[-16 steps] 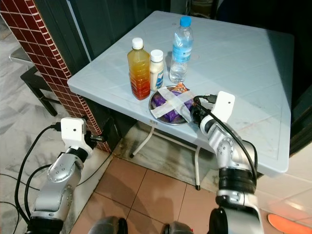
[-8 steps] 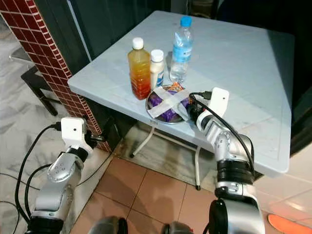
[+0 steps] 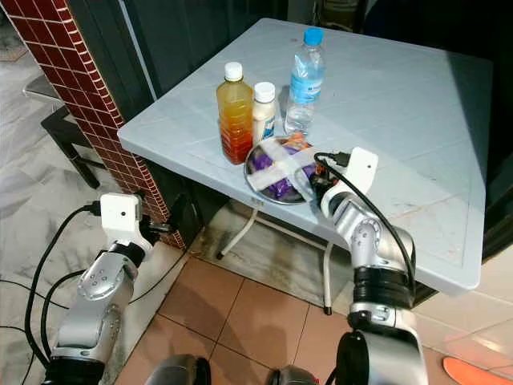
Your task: Restocking fridge
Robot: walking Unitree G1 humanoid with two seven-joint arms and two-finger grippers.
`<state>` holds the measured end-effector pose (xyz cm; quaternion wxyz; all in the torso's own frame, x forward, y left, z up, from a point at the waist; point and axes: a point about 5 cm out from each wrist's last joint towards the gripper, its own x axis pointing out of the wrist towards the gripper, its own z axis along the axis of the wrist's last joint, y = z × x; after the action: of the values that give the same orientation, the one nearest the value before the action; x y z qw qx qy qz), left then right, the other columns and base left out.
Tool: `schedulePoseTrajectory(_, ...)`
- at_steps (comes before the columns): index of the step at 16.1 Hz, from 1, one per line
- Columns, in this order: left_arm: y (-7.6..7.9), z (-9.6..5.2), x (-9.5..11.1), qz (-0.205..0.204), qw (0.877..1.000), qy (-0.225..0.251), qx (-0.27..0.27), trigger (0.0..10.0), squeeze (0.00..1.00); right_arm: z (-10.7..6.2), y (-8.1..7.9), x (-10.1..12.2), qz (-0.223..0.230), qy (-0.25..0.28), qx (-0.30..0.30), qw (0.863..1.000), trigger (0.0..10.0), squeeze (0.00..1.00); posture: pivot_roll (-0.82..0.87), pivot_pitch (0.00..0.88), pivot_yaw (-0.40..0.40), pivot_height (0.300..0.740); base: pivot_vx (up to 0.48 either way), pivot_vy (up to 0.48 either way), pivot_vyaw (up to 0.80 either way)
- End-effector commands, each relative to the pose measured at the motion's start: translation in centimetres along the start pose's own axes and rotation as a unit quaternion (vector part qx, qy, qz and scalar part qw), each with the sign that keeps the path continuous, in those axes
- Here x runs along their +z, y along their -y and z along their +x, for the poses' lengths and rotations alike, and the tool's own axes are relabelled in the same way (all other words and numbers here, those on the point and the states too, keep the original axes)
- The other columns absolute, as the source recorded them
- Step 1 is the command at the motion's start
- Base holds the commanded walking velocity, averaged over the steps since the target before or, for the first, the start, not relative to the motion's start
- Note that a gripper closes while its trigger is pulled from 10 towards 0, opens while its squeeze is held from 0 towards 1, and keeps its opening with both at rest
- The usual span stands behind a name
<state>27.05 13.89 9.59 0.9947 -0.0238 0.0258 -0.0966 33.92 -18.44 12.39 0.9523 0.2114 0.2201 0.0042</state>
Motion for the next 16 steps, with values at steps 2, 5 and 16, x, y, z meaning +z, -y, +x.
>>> schedulePoseTrajectory(2,-0.1,-0.1,0.1,0.002,1.000,0.002,0.001,10.0,0.00,0.2,0.5,-2.0,0.026,-0.044,-0.011,0.999,0.0,0.00,0.05,0.053,0.035,0.740,0.000,0.000,0.00)
schedulePoseTrajectory(5,-0.1,-0.2,0.1,0.001,1.000,0.004,0.004,10.0,0.00,0.2,0.8,-1.9,0.048,-0.041,-0.025,0.998,0.0,0.00,0.05,0.054,0.032,0.740,0.000,0.000,0.00)
schedulePoseTrajectory(16,-0.1,-0.1,0.2,0.001,1.000,0.007,0.001,10.0,0.00,-1.4,1.6,-1.4,0.141,0.102,-0.107,0.979,0.0,0.00,0.04,0.055,0.036,0.740,0.000,0.000,0.00)
